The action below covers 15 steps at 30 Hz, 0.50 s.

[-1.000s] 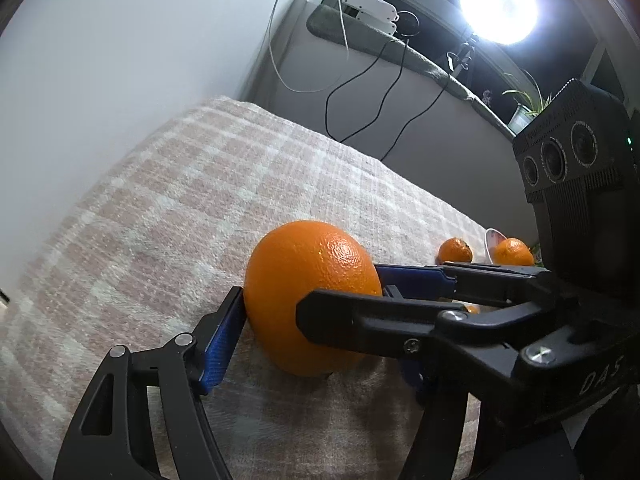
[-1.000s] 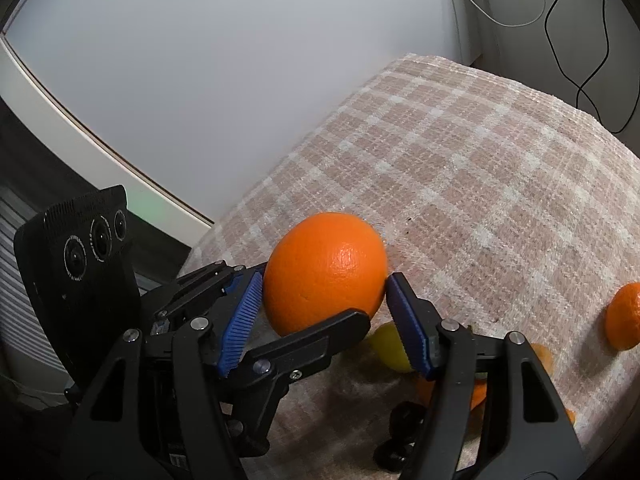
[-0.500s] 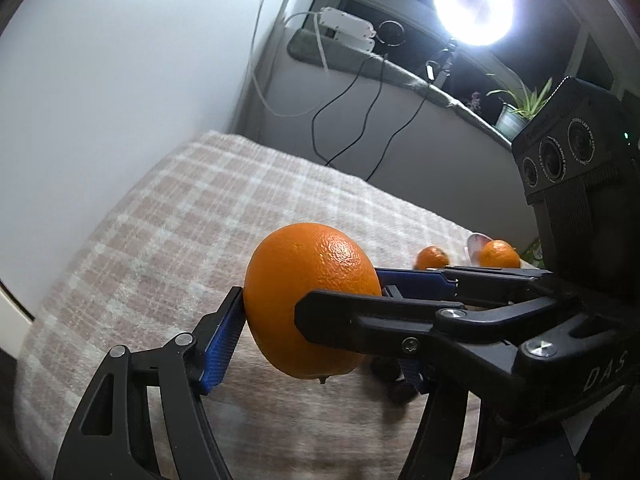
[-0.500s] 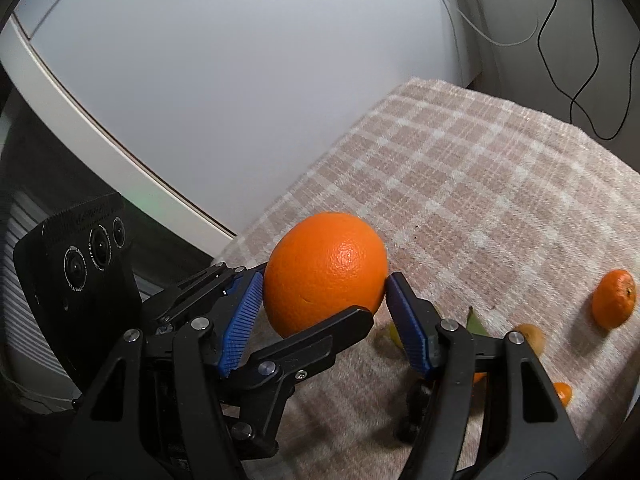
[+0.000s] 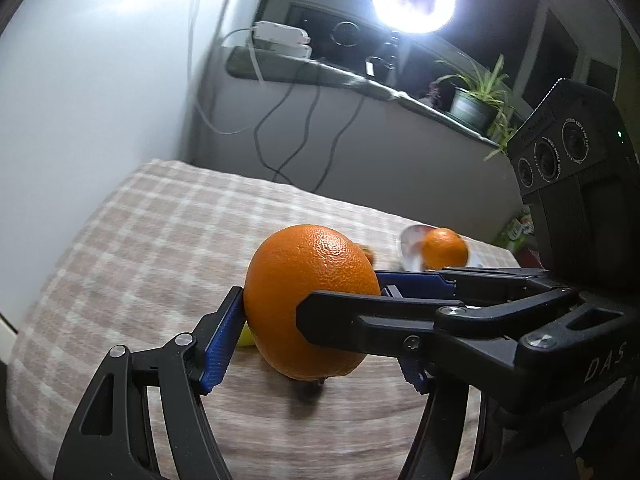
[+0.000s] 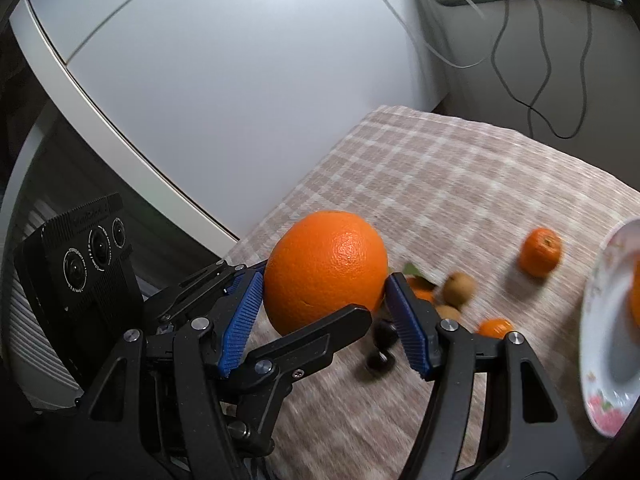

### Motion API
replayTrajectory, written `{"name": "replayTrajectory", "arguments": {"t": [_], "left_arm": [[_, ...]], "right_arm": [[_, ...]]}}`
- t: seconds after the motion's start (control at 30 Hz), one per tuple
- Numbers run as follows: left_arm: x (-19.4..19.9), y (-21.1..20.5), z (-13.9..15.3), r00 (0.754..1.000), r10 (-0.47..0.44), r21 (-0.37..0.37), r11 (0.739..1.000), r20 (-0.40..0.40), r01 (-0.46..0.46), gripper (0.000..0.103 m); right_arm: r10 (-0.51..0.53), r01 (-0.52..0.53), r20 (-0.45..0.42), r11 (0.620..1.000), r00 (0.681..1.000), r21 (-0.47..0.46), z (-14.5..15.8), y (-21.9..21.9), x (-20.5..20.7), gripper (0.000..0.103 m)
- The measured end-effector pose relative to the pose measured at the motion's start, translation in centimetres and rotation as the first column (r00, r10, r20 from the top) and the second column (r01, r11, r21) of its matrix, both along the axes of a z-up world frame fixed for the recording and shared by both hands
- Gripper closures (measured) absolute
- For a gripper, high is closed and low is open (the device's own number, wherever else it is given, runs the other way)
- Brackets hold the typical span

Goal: Organize fruits
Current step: 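Carry the second large orange with the right gripper onto the plate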

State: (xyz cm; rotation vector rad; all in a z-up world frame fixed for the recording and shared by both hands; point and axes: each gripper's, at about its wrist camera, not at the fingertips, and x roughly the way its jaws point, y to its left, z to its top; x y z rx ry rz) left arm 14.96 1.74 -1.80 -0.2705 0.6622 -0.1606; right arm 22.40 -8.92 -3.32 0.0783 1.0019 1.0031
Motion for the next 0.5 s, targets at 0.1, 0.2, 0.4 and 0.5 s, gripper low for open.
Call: {"name": "replayTrajectory", "arguments": {"t": [0.1,0.2,0.4,0.5], "left_arm": [[0.2,-1.8,0.3,1.0,-0.03,0.007,1.0,0.005,0.03,0.036],[0.6,-3.6,0.4,0.998,-0.064,0.009,0.998,0.008,0.064,0.036],[1.9,-7.8,0.3,0.989,-0.15,0.008,0.989,0.001,0.15,0.036],[2.6,-9.9,0.2,0.981,-0.193,0.013,0.981,-0.004,0.193,0.036]], "right_arm": [[-0.028,0.028,0.007,1.0,1.0,0.005,0.3,-1.9,-0.2,0.036],[-0.064,0.064,0.006,0.998,0.998,0.014,0.5,-4.2,-0.2,0.036],[-0.151,0.152,-0.008,0.988,0.988,0.033,0.3,-9.4,-0.1,0.036],[-0.198,0.199,-0.019,0.979,0.98,0.04,0.1,-12.1,0.1,0.036]]}}
